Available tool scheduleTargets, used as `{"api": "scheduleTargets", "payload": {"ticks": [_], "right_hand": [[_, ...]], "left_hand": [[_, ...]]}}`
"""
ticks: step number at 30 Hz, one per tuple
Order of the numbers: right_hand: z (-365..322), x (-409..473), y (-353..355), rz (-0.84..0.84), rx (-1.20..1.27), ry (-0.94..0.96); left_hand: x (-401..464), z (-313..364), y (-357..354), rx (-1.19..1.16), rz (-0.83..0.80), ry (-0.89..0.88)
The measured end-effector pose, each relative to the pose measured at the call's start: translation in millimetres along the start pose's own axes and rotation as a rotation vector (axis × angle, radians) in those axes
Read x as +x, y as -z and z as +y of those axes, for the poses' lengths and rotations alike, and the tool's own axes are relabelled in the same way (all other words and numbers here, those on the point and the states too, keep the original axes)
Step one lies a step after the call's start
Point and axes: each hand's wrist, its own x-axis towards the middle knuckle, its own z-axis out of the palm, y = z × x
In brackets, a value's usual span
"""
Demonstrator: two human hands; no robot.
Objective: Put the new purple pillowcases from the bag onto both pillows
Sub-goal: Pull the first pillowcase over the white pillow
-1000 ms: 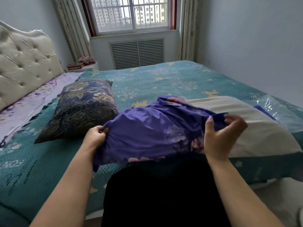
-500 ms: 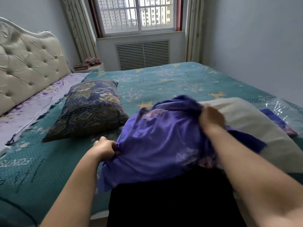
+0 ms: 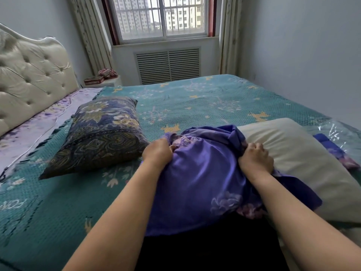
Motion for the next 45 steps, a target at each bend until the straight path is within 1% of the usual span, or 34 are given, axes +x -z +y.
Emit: {"api": "scheduleTargets", "payload": {"ticks": [2, 4, 5, 6, 7, 8, 9, 10, 11, 12, 13, 15, 16, 17, 19, 21, 23, 24, 25, 27, 28, 30, 31, 32, 33, 34, 36, 37, 38, 40, 42, 43, 44, 45], "right_hand": [[-1, 4, 7, -0.075, -0.027, 0.003], [-7, 13, 15, -0.158, -0.068, 0.031], [-15, 19, 20, -0.200, -0.091, 0.055], [-25, 24, 24, -0.228, -0.107, 0.078], [-35, 29, 28, -0.234, -0.121, 0.092], [-44, 34, 33, -0.229, -0.127, 0.097], [-51, 41, 37, -0.220, -0.116, 0.112], [-55, 48, 40, -0.217, -0.082, 0.147], [-56, 57, 41, -0.237, -0.020, 0.200], [-56, 66, 40, -0.273, 0.045, 0.259], [-54, 70, 38, -0.315, 0.096, 0.304], [-52, 74, 32, -0.367, 0.158, 0.345], [-51, 74, 27, -0.359, 0.169, 0.351], [-52, 73, 23, -0.337, 0.162, 0.355], [-54, 71, 18, -0.292, 0.116, 0.357], [-58, 70, 15, -0.295, 0.128, 0.352], [-61, 68, 10, -0.342, 0.125, 0.379], [-64, 67, 5, -0.382, 0.088, 0.414], [-66, 67, 2, -0.434, 0.044, 0.449], [-69, 71, -2, -0.501, 0.022, 0.440], [-72, 76, 0, -0.477, 0.064, 0.413], [-81, 87, 5, -0.276, 0.203, 0.347], [-85, 90, 6, -0.171, 0.254, 0.348], [-90, 91, 5, -0.112, 0.269, 0.374], [-94, 90, 2, -0.127, 0.245, 0.403], [-94, 89, -3, -0.205, 0.203, 0.425], [-92, 81, -13, -0.412, 0.084, 0.391], [-88, 79, -18, -0.447, 0.032, 0.387], [-86, 77, -19, -0.447, -0.013, 0.391], [-85, 76, -14, -0.412, -0.050, 0.407], [-86, 76, -6, -0.388, -0.070, 0.428], [-86, 75, -2, -0.370, -0.076, 0.443], [-85, 75, 2, -0.355, -0.077, 0.453], [-83, 75, 6, -0.344, -0.073, 0.455]], "left_hand": [[0, 17, -7, 0.029, 0.151, -0.125], [-9, 44, -15, 0.106, 0.358, -0.377], [-17, 61, -21, 0.144, 0.401, -0.519], [-26, 76, -30, 0.154, 0.392, -0.642], [-35, 89, -40, 0.119, 0.335, -0.706], [-40, 97, -49, 0.083, 0.286, -0.719], [-39, 100, -54, 0.049, 0.288, -0.683], [-35, 97, -54, 0.052, 0.362, -0.623], [-27, 89, -49, 0.085, 0.434, -0.525], [-16, 77, -41, 0.132, 0.451, -0.397], [-1, 64, -31, 0.180, 0.386, -0.236], [24, 37, -7, 0.239, 0.187, 0.051], [33, 24, 1, 0.252, 0.089, 0.140], [42, 14, 4, 0.254, 0.012, 0.173], [48, 9, 0, 0.256, -0.050, 0.109], [45, 22, -11, 0.271, 0.053, -0.047], [32, 47, -28, 0.272, 0.209, -0.309], [24, 56, -38, 0.262, 0.236, -0.424], [17, 61, -48, 0.250, 0.222, -0.492], [8, 56, -63, 0.234, 0.192, -0.516], [5, 50, -67, 0.203, 0.200, -0.521], [1, 42, -66, 0.137, 0.227, -0.581], [-1, 41, -62, 0.107, 0.223, -0.609], [-4, 39, -56, 0.084, 0.213, -0.625], [-6, 37, -52, 0.062, 0.191, -0.632], [-7, 34, -49, 0.019, 0.155, -0.632], [-6, 21, -44, -0.143, 0.120, -0.585], [-4, 14, -42, -0.254, 0.093, -0.534], [-1, 8, -38, -0.384, 0.091, -0.460], [16, -9, -29, -0.585, 0.214, -0.227], [35, -31, -16, -0.583, 0.372, 0.028], [45, -41, -12, -0.532, 0.370, 0.133], [53, -49, -10, -0.475, 0.299, 0.225], [59, -52, -10, -0.420, 0.184, 0.291]]}}
